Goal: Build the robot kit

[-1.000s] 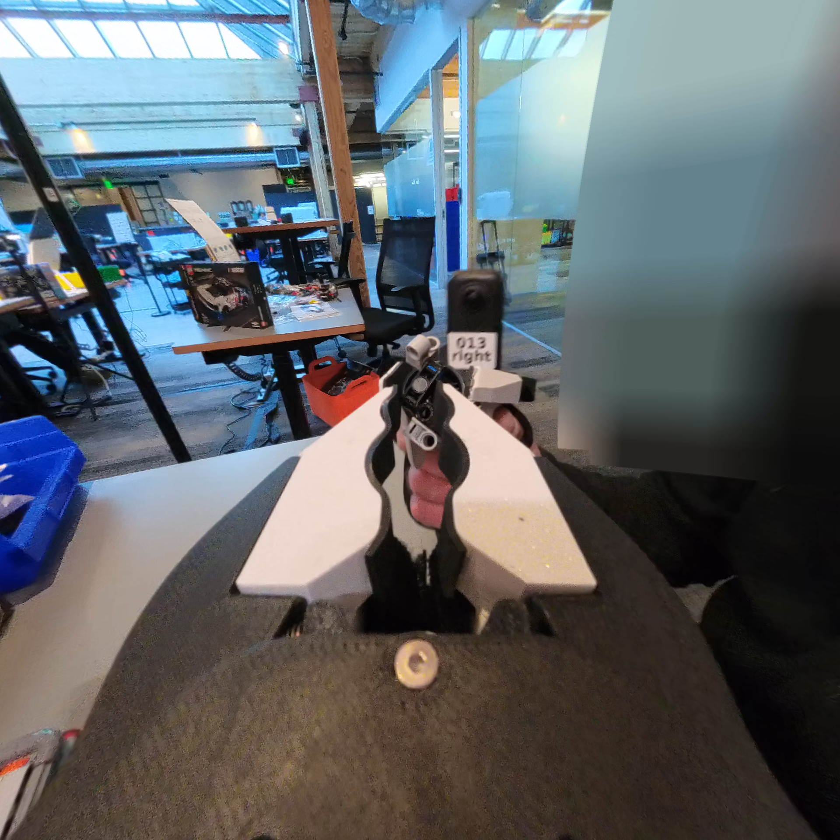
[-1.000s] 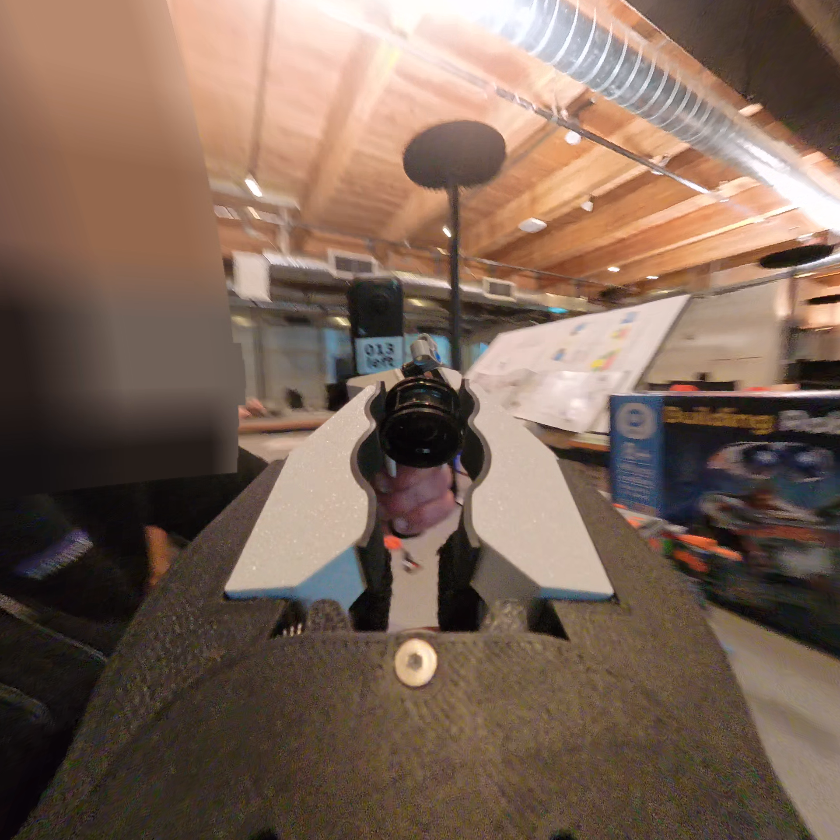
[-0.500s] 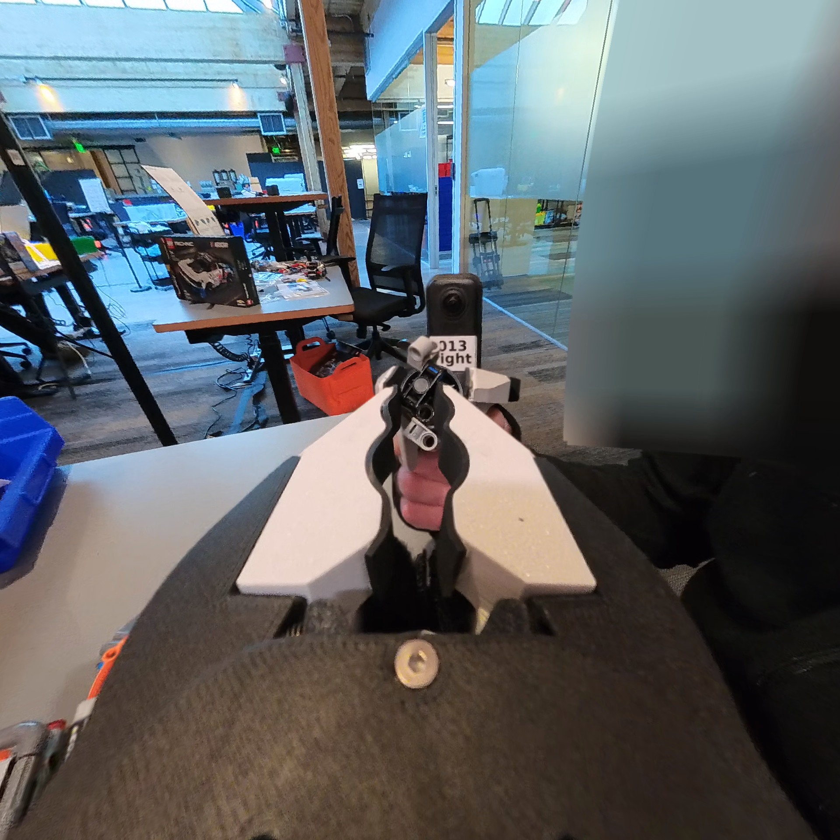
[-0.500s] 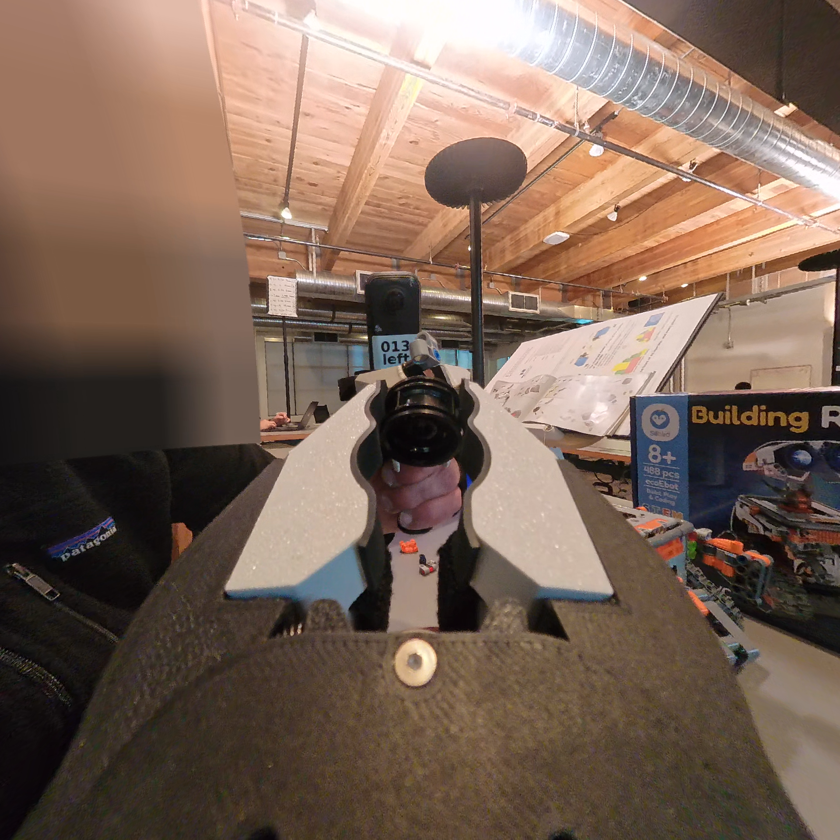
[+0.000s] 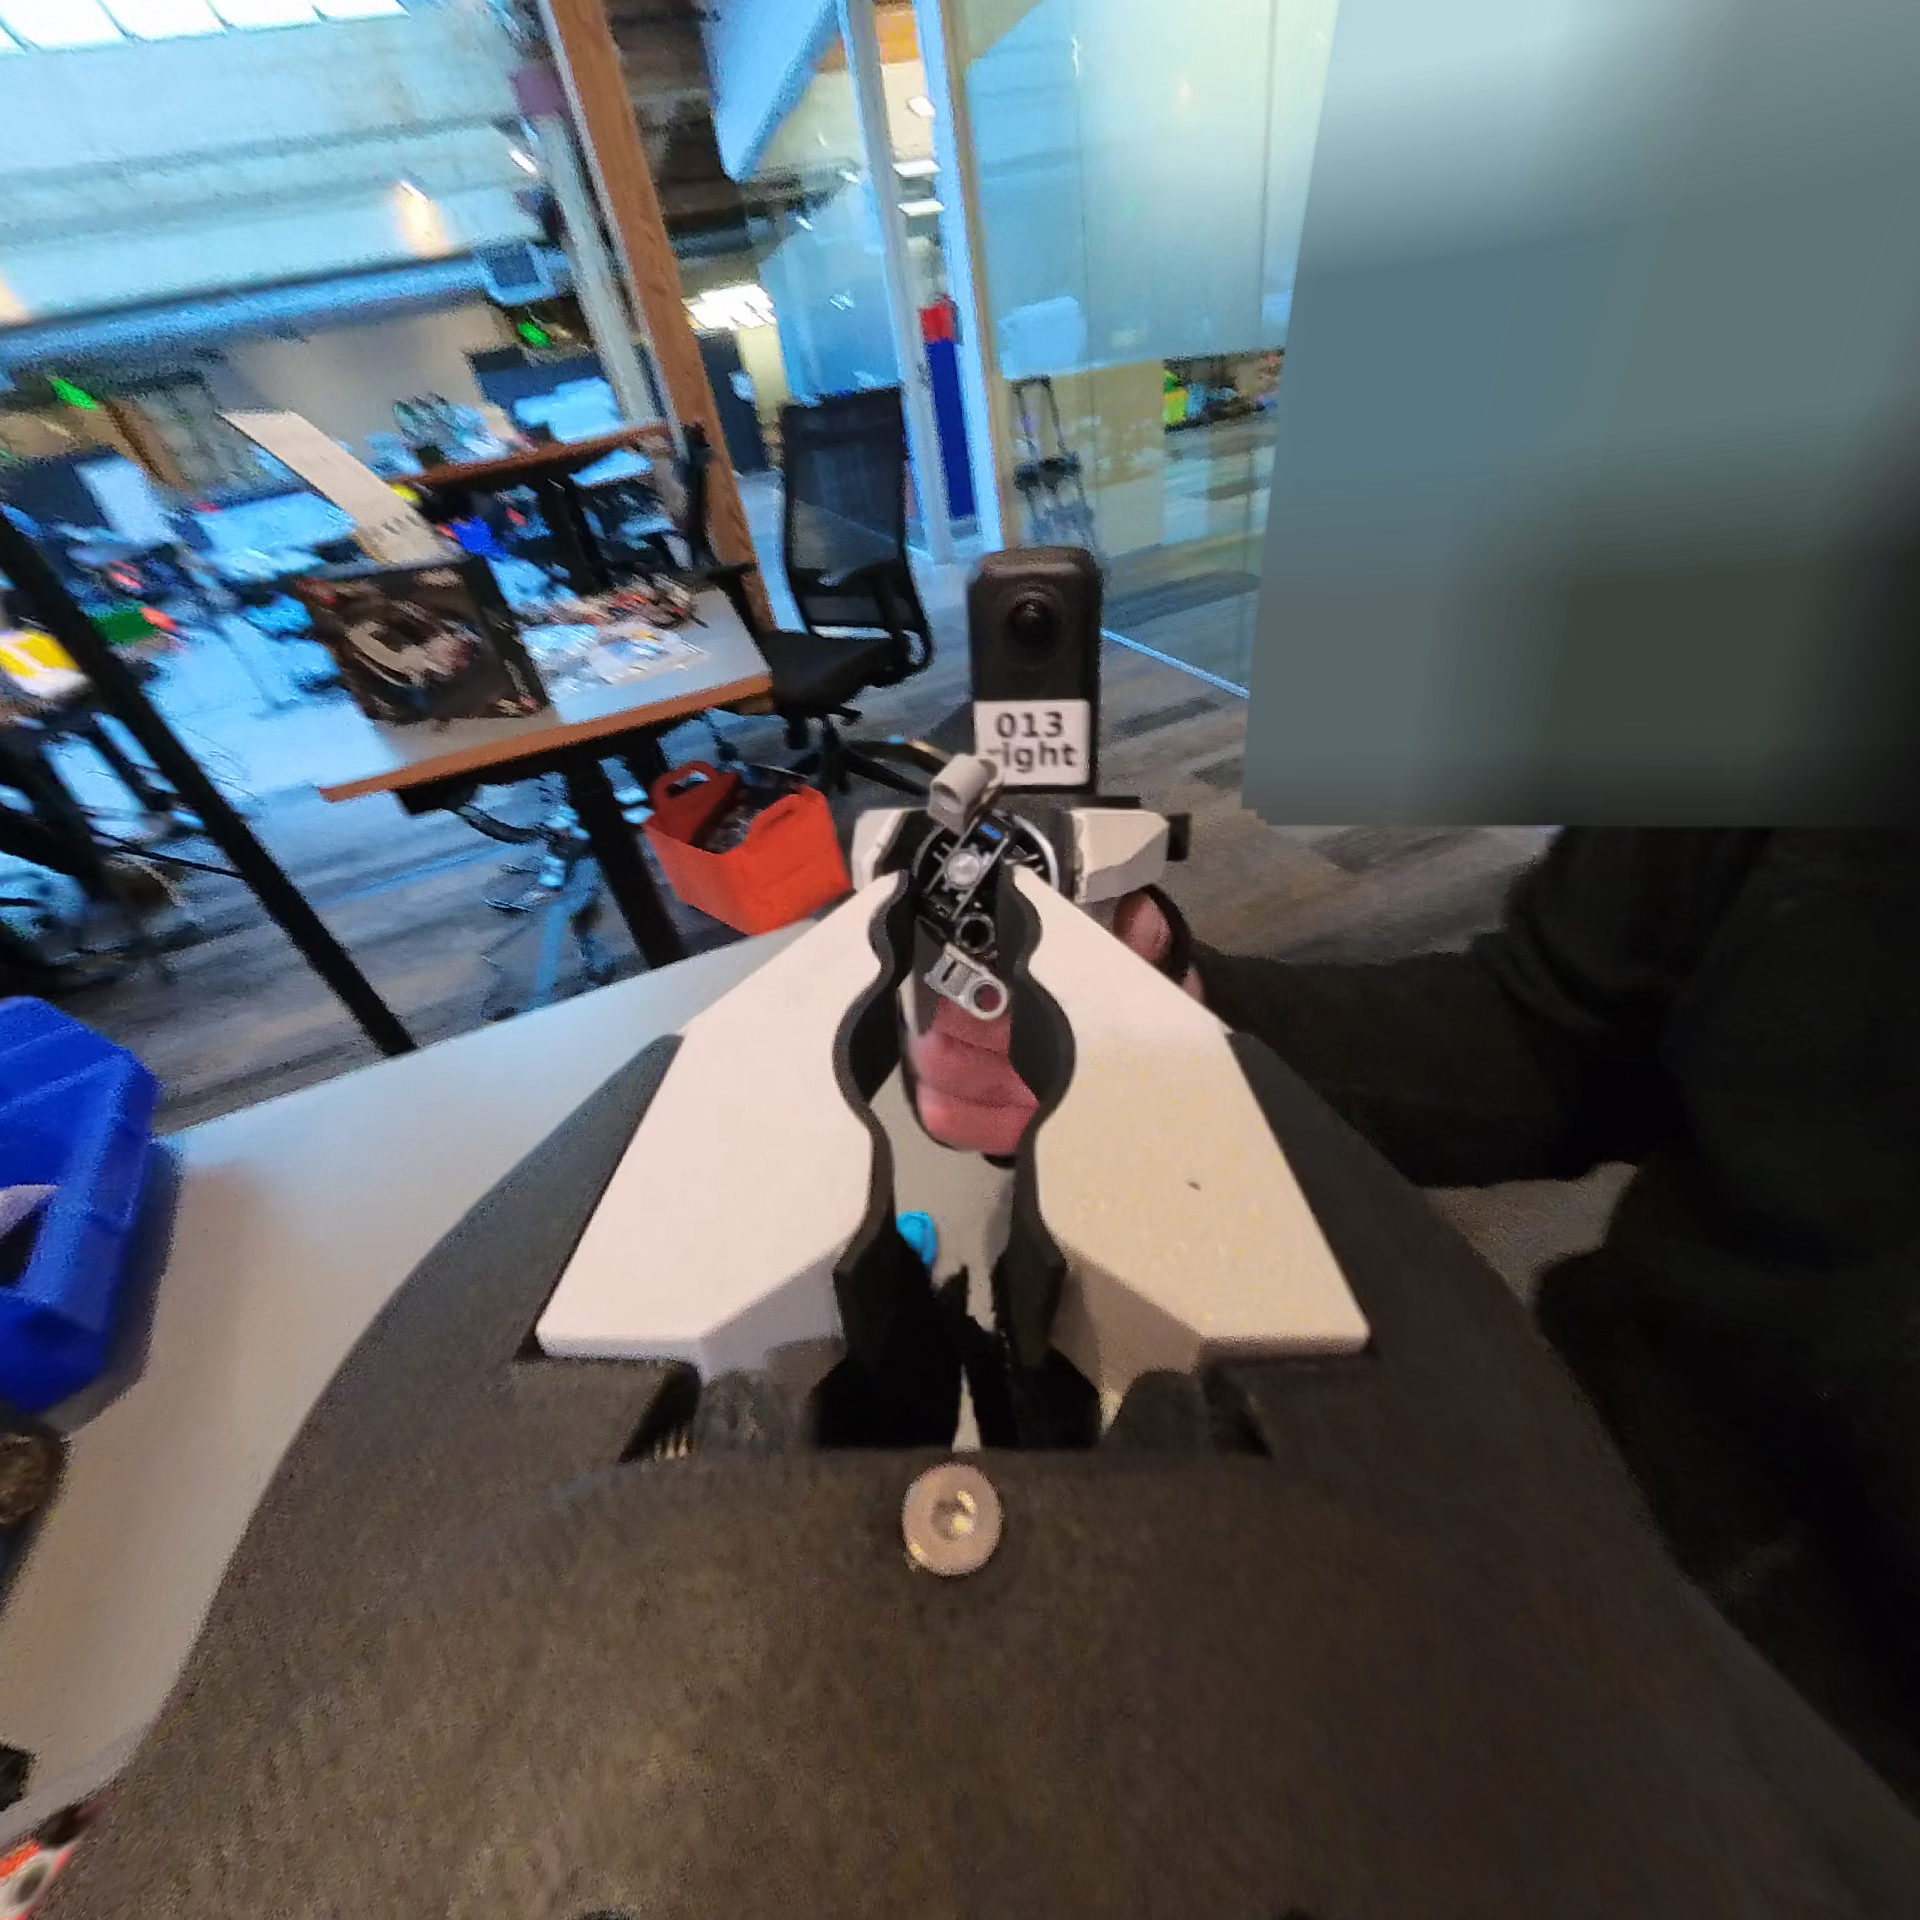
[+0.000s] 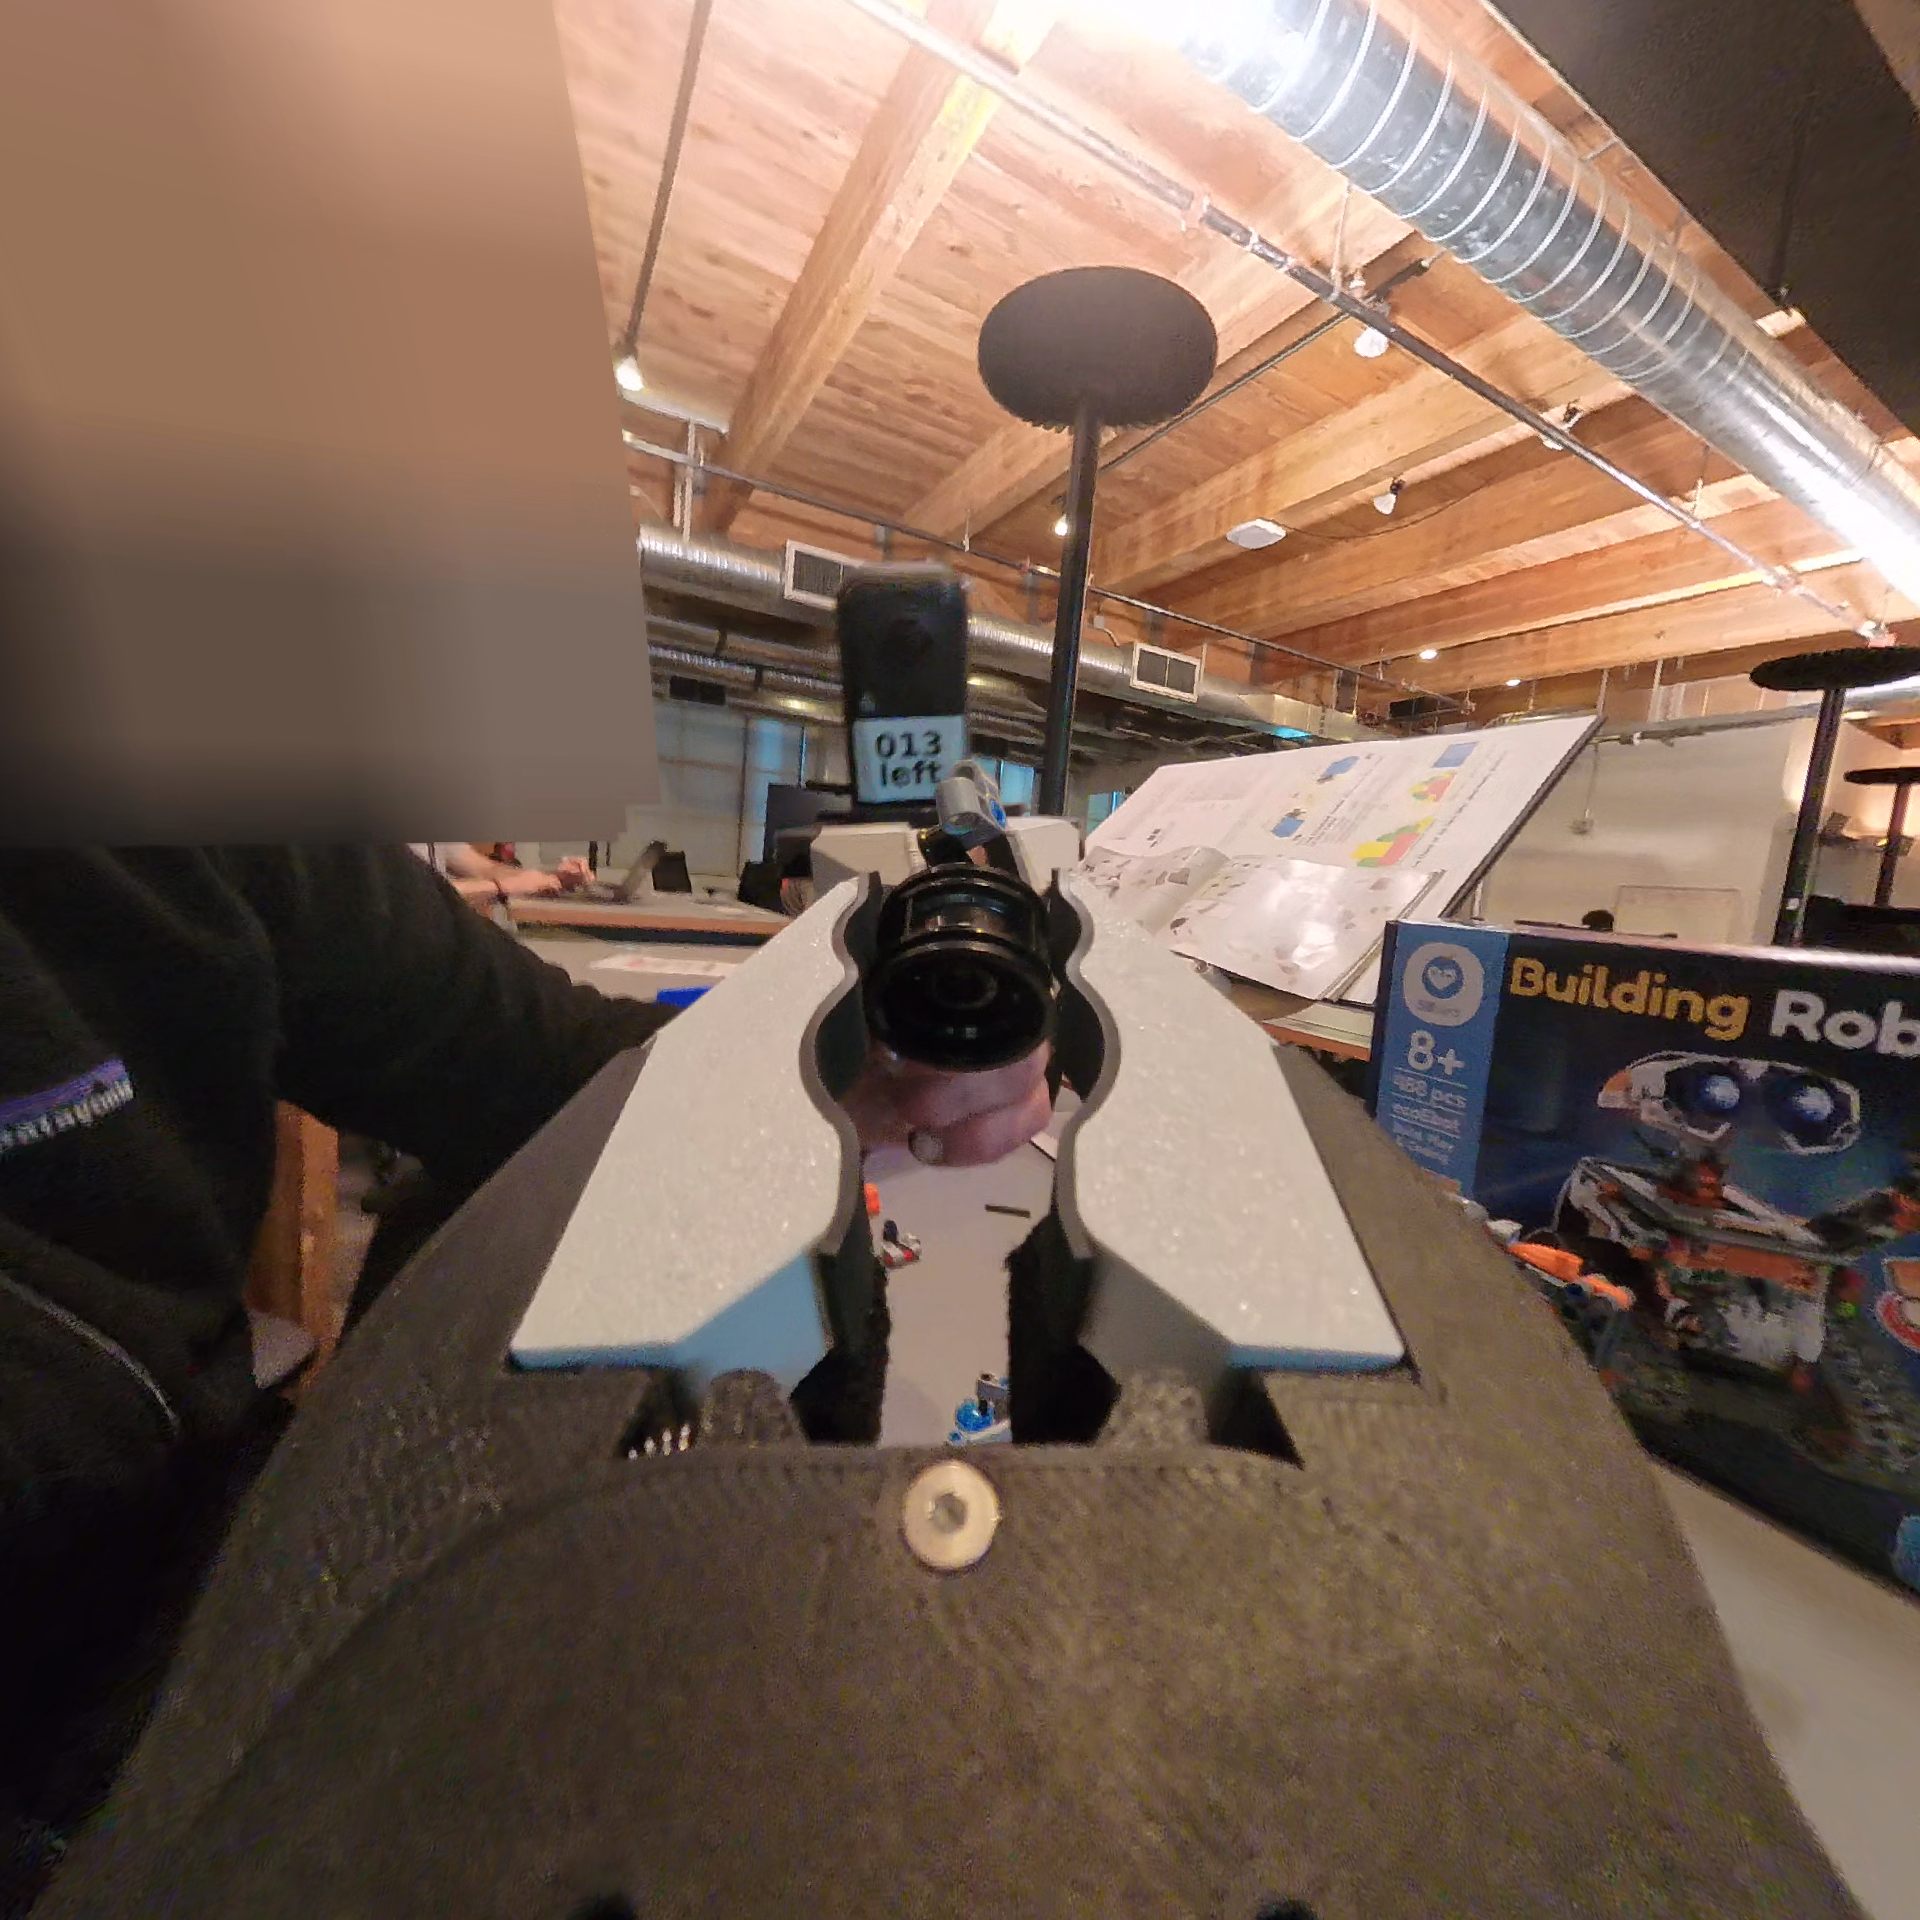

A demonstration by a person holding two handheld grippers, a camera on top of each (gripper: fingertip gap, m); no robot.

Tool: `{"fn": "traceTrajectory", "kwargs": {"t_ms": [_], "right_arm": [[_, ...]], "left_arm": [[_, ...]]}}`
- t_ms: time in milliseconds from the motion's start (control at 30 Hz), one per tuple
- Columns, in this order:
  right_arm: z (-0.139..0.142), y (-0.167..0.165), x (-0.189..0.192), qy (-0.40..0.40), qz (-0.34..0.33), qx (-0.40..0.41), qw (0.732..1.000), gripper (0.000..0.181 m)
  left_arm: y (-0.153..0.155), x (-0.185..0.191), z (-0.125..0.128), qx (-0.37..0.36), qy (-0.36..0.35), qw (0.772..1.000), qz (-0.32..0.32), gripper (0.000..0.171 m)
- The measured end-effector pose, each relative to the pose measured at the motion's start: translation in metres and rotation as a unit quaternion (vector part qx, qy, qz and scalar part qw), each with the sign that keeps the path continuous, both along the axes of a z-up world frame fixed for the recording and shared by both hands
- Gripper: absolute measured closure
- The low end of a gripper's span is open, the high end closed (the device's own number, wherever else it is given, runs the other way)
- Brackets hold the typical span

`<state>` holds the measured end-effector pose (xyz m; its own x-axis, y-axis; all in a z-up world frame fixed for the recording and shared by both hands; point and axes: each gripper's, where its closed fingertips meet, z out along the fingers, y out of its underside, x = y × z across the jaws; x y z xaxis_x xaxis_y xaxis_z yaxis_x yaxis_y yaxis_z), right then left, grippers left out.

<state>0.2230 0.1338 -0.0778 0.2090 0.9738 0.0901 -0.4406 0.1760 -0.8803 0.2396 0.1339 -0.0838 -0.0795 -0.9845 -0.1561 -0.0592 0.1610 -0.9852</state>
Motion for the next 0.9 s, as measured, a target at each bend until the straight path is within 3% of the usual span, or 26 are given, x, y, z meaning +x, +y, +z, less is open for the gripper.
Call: {"fn": "traceTrajectory", "kwargs": {"t_ms": [100,167,333,433,533,600,700,900], "right_arm": [[-0.004,-0.002,-0.005,-0.044,-0.032,0.033,0.998,0.151],[-0.009,-0.004,-0.01,-0.073,-0.042,0.048,0.995,0.151],[-0.017,-0.016,-0.024,-0.11,0.015,0.026,0.993,0.151],[-0.022,-0.021,-0.032,-0.133,0.021,0.01,0.991,0.15],[-0.02,-0.028,-0.04,-0.145,-0.011,0.026,0.989,0.142],[-0.022,-0.029,-0.045,-0.172,-0.055,0.043,0.983,0.131],[-0.027,-0.034,-0.053,-0.208,-0.098,0.073,0.971,0.127],[-0.03,-0.042,-0.063,-0.271,-0.137,0.12,0.945,0.153]], "left_arm": [[-0.001,-0.01,0.002,-0.021,0.013,1.0,-0.005,0.155],[-0.001,-0.012,-0.012,-0.01,0.05,0.999,0.009,0.156],[-0.017,-0.019,-0.018,0.024,0.056,0.998,0.03,0.164],[-0.023,-0.027,-0.02,-0.004,0.045,0.998,0.038,0.166],[-0.032,-0.035,-0.012,-0.093,0.007,0.995,0.034,0.166],[-0.031,-0.044,-0.01,-0.159,-0.026,0.986,0.038,0.167],[-0.034,-0.054,-0.015,-0.243,-0.048,0.969,0.023,0.167],[-0.046,-0.062,-0.03,-0.329,-0.043,0.943,-0.017,0.167]]}}
